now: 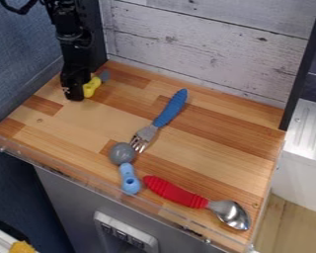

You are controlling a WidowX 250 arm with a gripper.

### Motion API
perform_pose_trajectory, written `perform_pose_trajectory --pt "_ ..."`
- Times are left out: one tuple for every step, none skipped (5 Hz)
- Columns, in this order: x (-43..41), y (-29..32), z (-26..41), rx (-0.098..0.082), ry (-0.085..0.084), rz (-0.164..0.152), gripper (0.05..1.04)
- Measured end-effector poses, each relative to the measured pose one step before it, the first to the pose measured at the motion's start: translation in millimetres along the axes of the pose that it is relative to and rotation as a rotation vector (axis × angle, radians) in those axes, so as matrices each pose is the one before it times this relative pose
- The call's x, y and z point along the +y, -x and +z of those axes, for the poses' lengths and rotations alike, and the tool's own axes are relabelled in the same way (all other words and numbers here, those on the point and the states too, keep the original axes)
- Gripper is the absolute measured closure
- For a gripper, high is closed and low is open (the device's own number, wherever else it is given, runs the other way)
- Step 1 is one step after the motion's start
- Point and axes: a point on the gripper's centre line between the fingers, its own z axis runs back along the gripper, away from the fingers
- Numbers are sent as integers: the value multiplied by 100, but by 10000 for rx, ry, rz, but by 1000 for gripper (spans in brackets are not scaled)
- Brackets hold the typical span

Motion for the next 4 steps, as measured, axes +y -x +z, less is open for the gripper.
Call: perform_pose_trajectory --pt "594 80 -125 104 8 1762 739" --pt "418 88 -15 138 61 1528 944" --pt "421 -49 100 17 61 665 1022" --pt "182 63 50 25 91 -369 1027"
